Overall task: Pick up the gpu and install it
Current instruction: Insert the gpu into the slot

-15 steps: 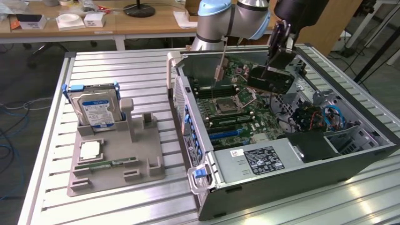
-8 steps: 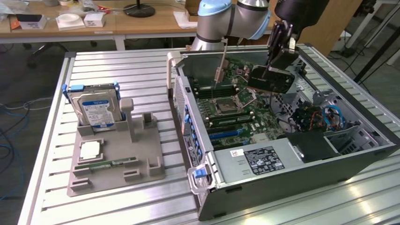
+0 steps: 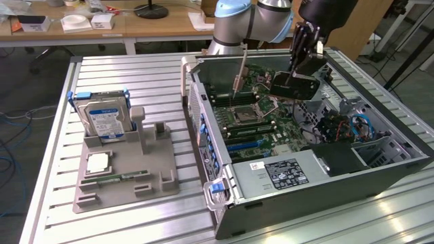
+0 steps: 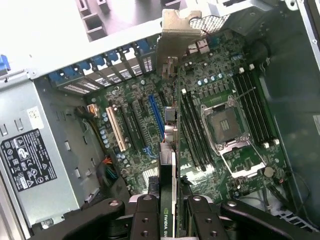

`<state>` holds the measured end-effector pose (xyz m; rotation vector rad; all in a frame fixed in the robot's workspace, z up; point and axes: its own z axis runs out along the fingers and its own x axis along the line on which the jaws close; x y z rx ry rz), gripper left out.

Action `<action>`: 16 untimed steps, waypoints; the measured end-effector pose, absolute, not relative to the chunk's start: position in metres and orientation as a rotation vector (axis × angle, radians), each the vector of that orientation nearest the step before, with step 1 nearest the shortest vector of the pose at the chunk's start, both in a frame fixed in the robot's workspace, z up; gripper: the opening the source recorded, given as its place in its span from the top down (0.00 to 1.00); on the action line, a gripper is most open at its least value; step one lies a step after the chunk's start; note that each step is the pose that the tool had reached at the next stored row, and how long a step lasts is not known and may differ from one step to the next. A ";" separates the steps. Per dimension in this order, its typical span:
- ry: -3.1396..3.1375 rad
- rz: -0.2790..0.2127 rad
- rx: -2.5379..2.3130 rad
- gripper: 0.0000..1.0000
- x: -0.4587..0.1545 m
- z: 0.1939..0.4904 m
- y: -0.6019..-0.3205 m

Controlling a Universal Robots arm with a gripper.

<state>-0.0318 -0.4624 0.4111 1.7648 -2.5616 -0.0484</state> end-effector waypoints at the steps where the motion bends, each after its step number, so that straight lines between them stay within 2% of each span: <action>1: -2.553 -0.048 1.776 0.74 -0.032 0.411 -0.462; 16: -2.403 -0.044 1.971 0.74 -0.029 0.411 -0.462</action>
